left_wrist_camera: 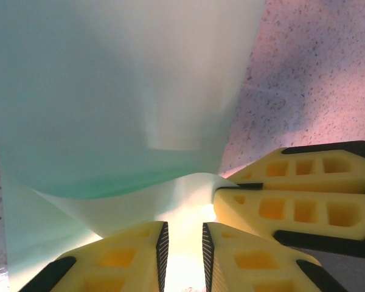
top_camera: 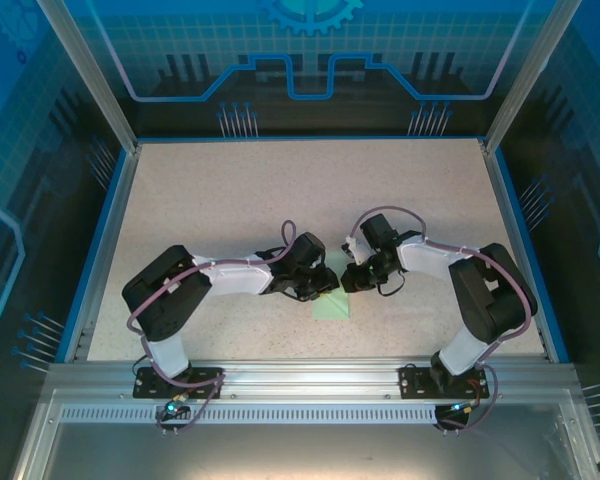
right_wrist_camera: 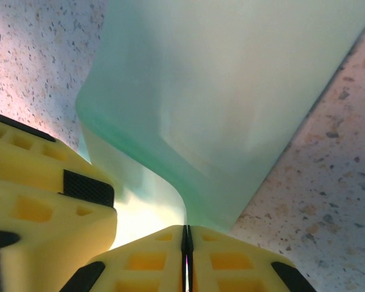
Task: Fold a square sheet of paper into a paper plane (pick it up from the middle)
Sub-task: Fold the triangle a second time at the center of the table.
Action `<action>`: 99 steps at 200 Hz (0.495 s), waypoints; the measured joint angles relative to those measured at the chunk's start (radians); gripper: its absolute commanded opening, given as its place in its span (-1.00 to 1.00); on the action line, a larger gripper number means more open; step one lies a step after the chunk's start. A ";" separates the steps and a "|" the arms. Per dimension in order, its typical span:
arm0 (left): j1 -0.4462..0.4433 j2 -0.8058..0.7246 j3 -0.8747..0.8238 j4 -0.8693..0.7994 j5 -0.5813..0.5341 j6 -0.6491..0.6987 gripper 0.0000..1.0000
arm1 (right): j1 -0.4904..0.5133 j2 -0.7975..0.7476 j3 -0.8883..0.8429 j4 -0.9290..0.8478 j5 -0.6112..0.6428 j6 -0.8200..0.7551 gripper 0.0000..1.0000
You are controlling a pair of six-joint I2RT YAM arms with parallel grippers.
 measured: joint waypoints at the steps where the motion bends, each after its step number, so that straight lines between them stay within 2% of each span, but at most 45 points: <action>1: 0.000 0.001 0.000 0.000 0.000 0.000 -0.47 | 0.000 0.000 0.000 0.000 0.000 0.000 -0.77; 99: 0.000 0.032 0.011 0.002 0.000 0.000 -0.48 | 0.000 0.030 0.008 0.000 0.000 -0.003 -0.72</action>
